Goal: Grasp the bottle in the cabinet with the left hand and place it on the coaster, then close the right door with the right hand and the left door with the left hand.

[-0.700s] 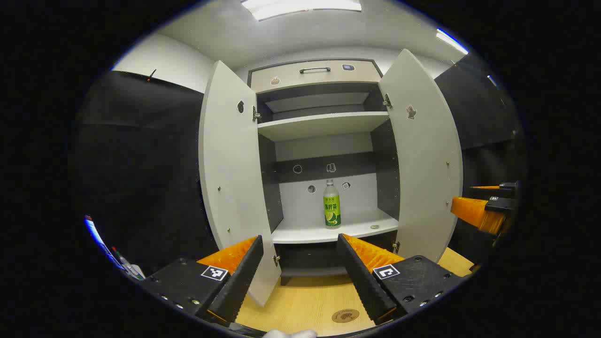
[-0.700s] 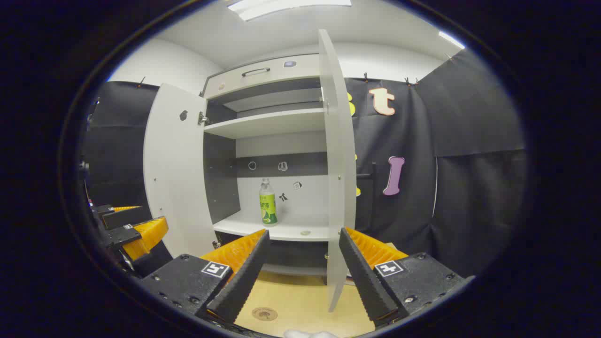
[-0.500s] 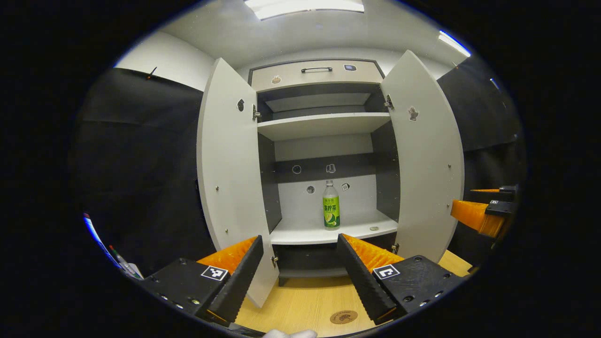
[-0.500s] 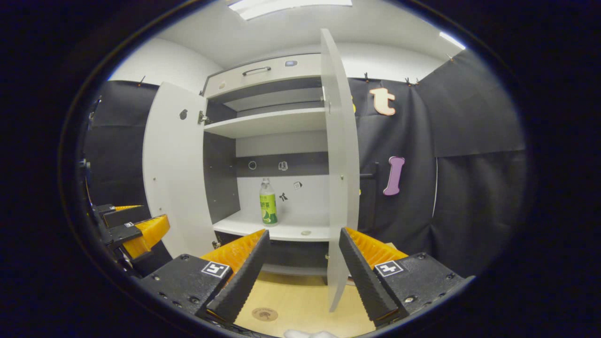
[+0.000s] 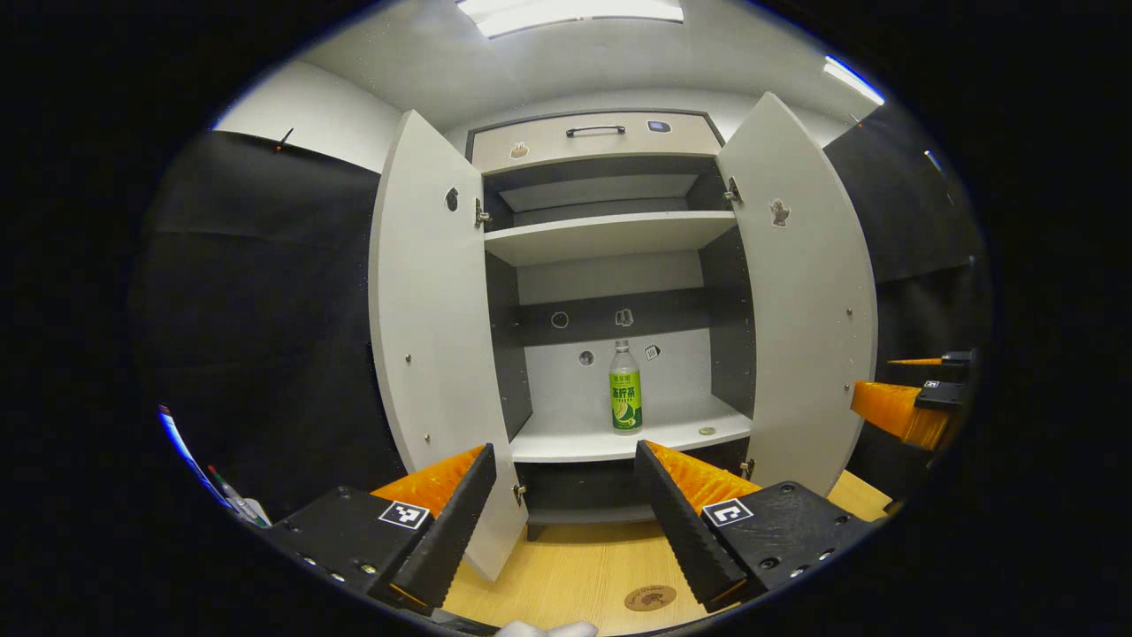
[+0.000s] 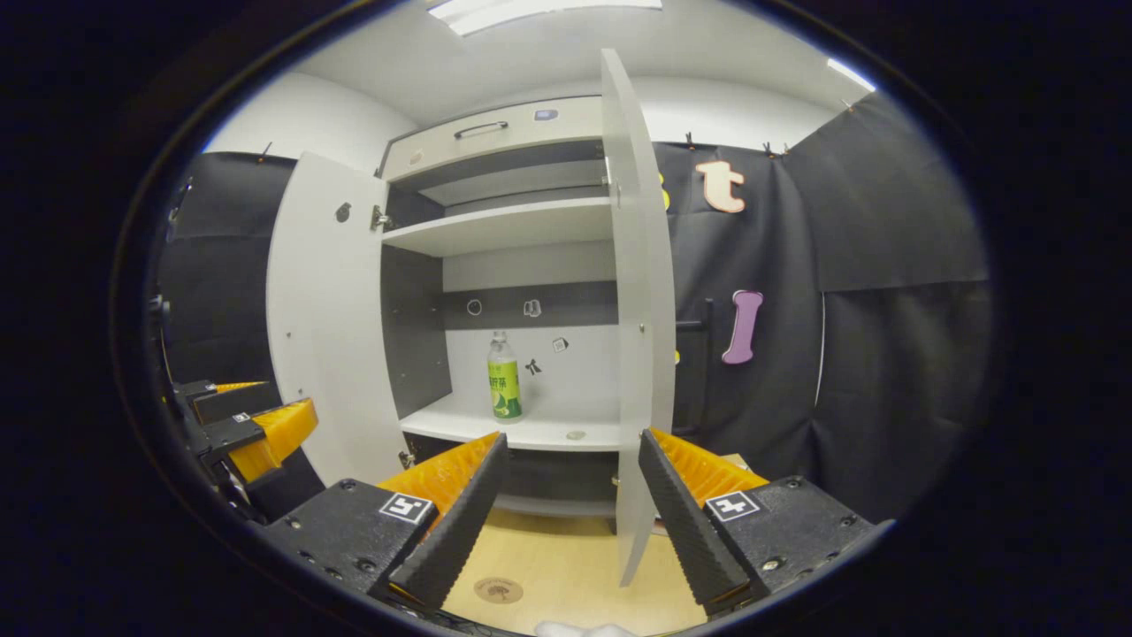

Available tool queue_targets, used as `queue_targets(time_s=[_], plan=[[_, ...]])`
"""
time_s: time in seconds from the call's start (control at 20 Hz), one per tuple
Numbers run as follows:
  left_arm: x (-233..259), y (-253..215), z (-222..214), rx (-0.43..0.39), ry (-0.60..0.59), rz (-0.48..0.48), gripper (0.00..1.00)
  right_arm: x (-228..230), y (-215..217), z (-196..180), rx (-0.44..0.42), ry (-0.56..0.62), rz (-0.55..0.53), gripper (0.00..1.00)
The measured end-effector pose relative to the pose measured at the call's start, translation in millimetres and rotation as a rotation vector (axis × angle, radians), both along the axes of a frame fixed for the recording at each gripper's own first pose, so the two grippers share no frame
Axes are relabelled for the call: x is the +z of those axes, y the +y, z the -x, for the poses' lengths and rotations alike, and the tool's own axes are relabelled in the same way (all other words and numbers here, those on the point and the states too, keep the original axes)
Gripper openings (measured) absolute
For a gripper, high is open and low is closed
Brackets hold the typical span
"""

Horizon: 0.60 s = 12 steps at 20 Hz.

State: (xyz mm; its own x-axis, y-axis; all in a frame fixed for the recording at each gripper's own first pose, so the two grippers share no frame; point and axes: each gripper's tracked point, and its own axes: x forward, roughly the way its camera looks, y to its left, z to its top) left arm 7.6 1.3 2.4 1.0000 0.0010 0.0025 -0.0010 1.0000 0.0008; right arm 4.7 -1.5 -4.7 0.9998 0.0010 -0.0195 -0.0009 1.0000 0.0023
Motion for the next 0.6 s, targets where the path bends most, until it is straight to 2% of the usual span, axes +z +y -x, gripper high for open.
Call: queue_targets(time_s=[0.6], plan=[[-4.1, 4.4, -12.9, -0.007, 0.001, -0.006, 0.96, -2.3, 10.3, -7.5, 0.001, 0.008, 0.007, 0.97]])
